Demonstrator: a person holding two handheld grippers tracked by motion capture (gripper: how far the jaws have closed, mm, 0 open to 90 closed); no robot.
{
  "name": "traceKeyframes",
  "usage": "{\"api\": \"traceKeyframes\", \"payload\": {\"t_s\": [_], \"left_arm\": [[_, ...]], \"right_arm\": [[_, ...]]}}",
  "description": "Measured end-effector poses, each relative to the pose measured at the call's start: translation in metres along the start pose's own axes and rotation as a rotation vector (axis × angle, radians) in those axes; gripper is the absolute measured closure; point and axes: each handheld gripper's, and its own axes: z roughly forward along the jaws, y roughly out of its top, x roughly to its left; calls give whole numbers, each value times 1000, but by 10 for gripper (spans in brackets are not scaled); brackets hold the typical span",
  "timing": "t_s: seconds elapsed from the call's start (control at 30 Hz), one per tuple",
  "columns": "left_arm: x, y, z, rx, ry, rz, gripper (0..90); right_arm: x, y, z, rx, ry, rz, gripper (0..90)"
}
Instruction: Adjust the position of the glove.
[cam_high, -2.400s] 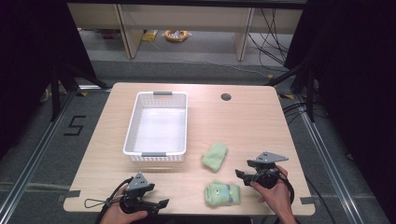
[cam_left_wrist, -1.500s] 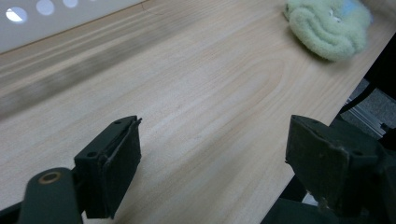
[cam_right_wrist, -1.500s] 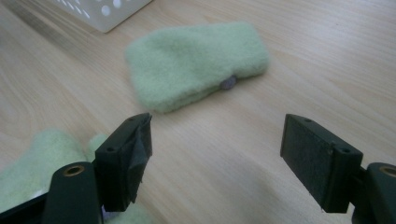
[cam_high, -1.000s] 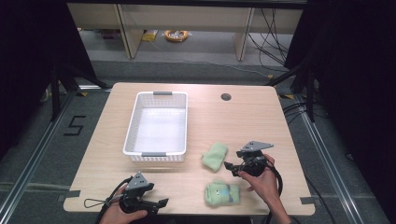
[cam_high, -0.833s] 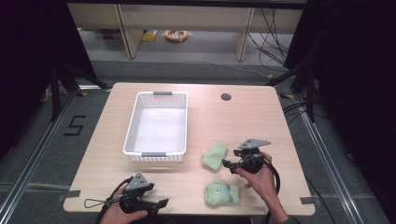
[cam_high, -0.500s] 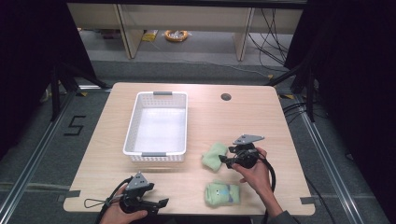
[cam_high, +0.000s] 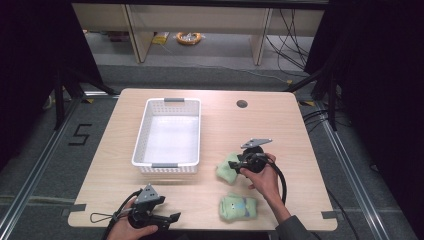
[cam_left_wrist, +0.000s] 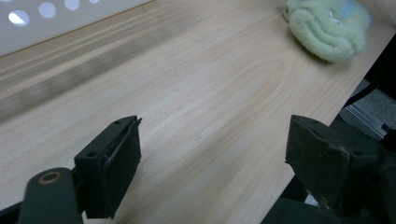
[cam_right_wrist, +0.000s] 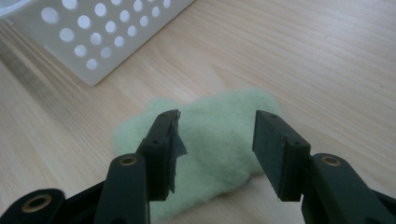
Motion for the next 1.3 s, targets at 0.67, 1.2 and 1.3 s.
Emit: {"api": "traceKeyframes", "payload": {"t_s": [0.67,1.2,1.3], "left_arm": [[-2,0,2,-35,6,-24,176],[0,0,-1,-17,5,0,176],[-2,0,1,-48,2,-27,176]], "right_arm": [[0,-4,22,70,15,6,680],[4,-2,6,-4,66,-42,859],[7,3,-5,-17,92,-66,859]]}}
